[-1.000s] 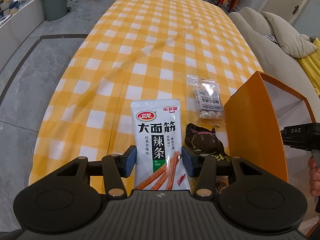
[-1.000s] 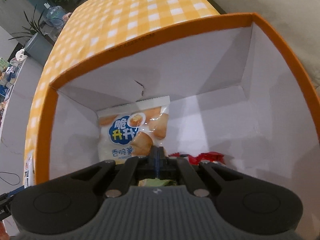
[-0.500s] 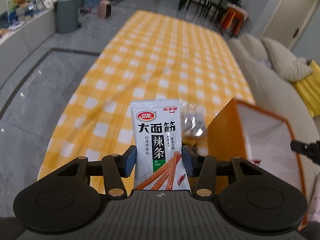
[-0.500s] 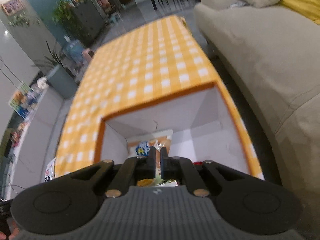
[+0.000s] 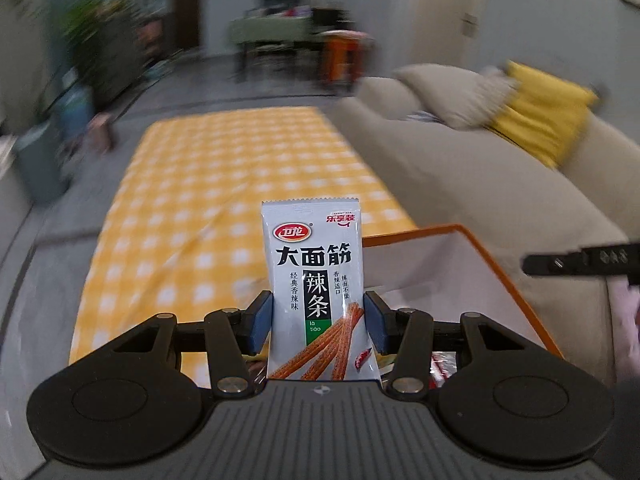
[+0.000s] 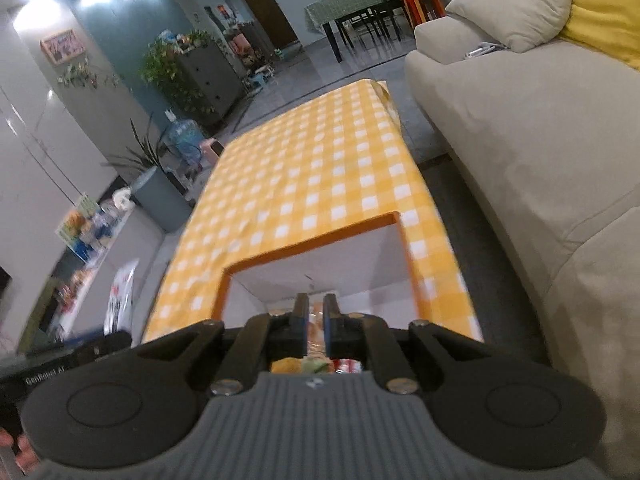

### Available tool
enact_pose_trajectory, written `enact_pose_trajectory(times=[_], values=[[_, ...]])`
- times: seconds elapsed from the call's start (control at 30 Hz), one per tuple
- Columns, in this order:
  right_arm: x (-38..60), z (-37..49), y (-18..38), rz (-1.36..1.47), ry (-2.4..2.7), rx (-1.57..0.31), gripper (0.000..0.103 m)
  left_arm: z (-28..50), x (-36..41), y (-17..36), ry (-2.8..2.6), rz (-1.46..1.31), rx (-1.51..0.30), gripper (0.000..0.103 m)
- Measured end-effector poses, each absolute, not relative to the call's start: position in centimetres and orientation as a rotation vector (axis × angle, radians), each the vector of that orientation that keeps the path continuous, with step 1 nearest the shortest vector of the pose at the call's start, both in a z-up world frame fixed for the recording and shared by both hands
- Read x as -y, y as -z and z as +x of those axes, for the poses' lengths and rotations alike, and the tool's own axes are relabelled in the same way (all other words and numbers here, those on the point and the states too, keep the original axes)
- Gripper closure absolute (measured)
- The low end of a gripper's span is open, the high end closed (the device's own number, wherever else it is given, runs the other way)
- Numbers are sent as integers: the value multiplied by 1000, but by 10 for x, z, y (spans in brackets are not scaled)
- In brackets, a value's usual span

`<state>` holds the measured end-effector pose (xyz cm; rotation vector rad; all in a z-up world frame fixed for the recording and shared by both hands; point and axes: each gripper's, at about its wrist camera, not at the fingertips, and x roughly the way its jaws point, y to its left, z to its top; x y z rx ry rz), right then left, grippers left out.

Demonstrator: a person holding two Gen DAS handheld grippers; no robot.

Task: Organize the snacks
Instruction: 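Lift the spicy-strip bag and carry it over the box with the left gripper, then lower the spicy-strip bag into the box and open the left gripper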

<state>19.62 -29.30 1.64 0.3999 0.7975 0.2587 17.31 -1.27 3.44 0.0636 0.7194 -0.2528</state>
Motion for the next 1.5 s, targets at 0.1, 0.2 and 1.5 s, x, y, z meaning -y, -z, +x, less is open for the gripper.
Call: enact_pose_trajectory(times=[0.1,0.2,1.5], values=[[299,196,-15,378,-276,-782,96,189,44,-29,335,181,-730,48],[312,198,-8,425,-278,-799,96,203,70,-17,395,289,-728,48],[372,228,52,643,-232,-942,95,288,185,133,1004,1178,-825,32]])
